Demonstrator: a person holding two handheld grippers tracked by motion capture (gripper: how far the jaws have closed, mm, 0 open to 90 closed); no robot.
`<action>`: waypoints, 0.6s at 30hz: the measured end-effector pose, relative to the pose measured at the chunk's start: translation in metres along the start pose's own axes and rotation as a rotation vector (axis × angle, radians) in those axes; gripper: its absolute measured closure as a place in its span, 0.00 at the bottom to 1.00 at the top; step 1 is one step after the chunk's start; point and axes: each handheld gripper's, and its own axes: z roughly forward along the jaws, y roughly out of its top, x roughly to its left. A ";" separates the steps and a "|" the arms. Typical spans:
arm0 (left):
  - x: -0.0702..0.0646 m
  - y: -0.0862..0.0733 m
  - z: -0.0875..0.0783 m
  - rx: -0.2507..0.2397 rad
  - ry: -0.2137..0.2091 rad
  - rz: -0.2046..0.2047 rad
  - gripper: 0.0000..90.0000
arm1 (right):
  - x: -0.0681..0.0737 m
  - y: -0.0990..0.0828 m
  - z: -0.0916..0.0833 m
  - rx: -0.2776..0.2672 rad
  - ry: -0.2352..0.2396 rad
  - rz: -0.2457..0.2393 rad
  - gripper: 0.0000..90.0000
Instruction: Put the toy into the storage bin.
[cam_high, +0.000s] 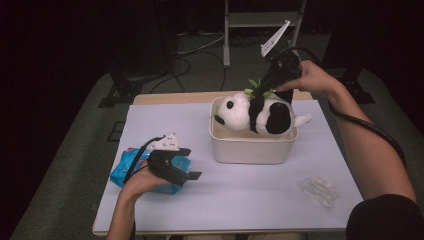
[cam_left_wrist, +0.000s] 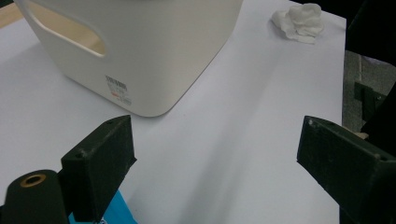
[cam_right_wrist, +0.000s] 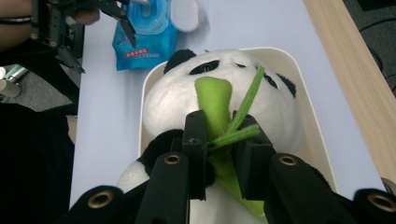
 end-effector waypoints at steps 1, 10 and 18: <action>0.000 0.000 0.000 0.000 -0.001 -0.002 0.11 | -0.002 -0.001 0.002 -0.001 0.004 0.002 0.84; 0.000 0.000 0.001 0.007 -0.002 0.004 0.11 | -0.008 -0.005 0.023 0.024 0.015 0.016 0.84; -0.002 0.000 0.001 0.004 -0.003 0.004 0.11 | -0.014 -0.008 0.039 0.043 0.030 0.023 0.84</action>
